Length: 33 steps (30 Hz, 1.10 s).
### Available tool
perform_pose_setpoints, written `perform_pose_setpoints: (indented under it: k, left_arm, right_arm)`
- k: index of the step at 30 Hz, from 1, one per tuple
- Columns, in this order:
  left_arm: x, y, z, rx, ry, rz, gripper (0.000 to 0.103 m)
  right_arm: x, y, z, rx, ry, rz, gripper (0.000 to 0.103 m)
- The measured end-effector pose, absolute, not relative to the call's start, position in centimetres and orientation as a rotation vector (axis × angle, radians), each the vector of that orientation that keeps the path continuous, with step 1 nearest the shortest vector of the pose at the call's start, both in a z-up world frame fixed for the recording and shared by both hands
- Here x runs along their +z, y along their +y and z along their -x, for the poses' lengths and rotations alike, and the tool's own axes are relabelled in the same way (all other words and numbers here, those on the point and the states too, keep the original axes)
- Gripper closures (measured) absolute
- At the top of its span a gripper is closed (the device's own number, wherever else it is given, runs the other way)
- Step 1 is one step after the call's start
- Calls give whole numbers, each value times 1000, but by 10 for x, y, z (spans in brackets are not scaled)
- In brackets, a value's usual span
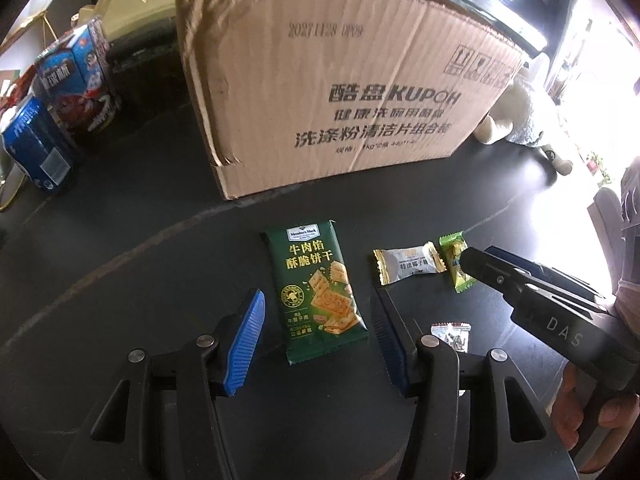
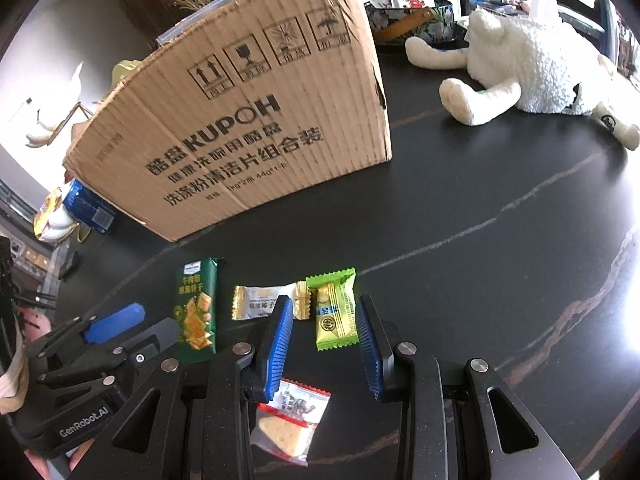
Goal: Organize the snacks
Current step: 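Grasp the yellow-green square candy with the right gripper while the left grasps the green cracker bag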
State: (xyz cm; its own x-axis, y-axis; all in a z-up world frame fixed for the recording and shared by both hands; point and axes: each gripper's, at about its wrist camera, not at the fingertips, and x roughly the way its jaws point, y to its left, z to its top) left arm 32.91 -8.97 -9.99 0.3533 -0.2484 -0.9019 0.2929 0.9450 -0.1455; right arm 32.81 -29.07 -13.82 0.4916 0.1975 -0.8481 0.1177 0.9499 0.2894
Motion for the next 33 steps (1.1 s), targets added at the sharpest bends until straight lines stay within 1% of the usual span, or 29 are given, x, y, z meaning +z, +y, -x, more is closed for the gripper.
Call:
perform_pose_setpoints:
  k: [12,24,26,28,33]
  left_arm:
    - [-119,-100,-345,-349,1206,-32,49]
    - [-126,-96,-352,-327,1201,-30,50]
    - [-125,-95,-350,-317,1195,-46,54]
    - [-125,-96,-349,-314,1190,-60,57]
    - [-124,-95,-344,-306,1184,-82,60]
  right_arm:
    - [-153,-291,-335,44,1078,-316,69]
    - [-155,-279,-339,55,1064,-264,69]
    - [-156,-277,-339,50,1063,-255,70]
    - [-157,-276,-340,42,1063,-246,77]
    - [-157,-275,-340,31,1053,-240,79]
